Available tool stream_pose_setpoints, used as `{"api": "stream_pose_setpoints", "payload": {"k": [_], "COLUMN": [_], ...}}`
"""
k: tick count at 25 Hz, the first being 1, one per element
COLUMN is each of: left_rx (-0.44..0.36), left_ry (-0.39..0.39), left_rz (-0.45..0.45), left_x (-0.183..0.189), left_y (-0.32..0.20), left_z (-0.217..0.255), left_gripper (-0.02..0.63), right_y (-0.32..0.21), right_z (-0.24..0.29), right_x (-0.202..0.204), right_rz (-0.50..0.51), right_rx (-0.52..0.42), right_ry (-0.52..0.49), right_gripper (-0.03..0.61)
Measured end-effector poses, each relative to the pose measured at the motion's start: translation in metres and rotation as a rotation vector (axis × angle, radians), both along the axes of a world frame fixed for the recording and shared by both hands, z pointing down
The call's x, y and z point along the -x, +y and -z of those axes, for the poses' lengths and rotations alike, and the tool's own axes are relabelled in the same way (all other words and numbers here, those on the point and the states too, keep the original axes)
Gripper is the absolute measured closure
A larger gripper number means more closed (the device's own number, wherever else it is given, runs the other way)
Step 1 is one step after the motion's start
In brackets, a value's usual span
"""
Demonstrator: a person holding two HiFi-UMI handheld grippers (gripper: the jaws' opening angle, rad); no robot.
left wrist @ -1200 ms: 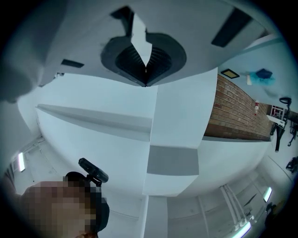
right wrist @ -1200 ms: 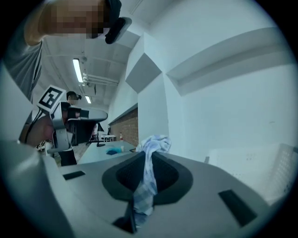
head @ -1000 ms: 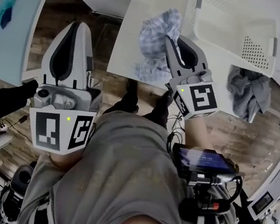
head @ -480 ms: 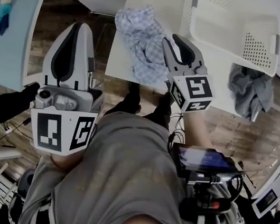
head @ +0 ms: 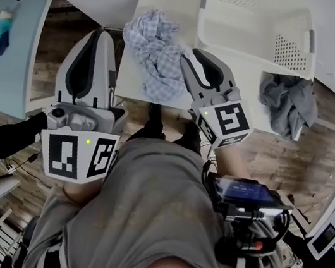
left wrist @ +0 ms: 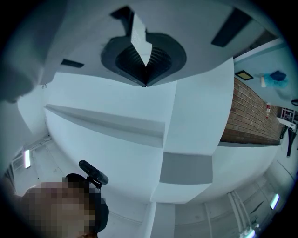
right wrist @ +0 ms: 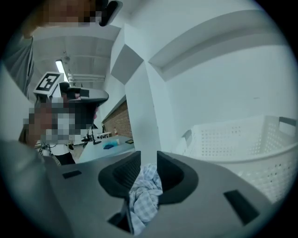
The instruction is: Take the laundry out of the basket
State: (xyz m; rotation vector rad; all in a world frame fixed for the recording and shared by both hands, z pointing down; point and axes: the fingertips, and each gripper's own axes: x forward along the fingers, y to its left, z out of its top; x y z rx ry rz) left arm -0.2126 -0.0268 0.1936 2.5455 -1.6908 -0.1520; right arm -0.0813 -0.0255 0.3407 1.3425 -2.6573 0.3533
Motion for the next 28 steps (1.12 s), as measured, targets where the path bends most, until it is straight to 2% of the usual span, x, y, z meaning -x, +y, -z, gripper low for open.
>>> {"api": "stream_pose_setpoints", "payload": {"k": [2, 6, 11, 14, 20, 28], "left_rx": [-0.018, -0.056, -0.101, -0.129, -0.158, -0.147], "left_ry": [0.009, 0.031, 0.049, 0.047, 0.028, 0.003], "left_rz": [-0.022, -0.071, -0.162, -0.223, -0.307, -0.334], "left_x": [-0.015, -0.05, -0.105, -0.139, -0.191, -0.209], "left_y": [0.003, 0.012, 0.018, 0.024, 0.037, 0.042], "left_z": [0.006, 0.019, 0.03, 0.037, 0.041, 0.039], "left_gripper": [0.604, 0.604, 0.604, 0.604, 0.605, 0.605], "right_y": [0.01, 0.027, 0.032, 0.03, 0.034, 0.04], "right_z": [0.023, 0.076, 0.137, 0.158, 0.173, 0.17], "right_x": [-0.004, -0.026, -0.076, -0.102, -0.138, -0.157], "right_rz": [0.019, 0.022, -0.1, -0.17, -0.253, -0.294], "right_rx": [-0.046, -0.161, -0.316, -0.376, -0.419, -0.416], "right_ry": [-0.019, -0.041, 0.001, 0.041, 0.052, 0.042], "right_gripper": [0.469, 0.537, 0.559, 0.56, 0.56, 0.562]}}
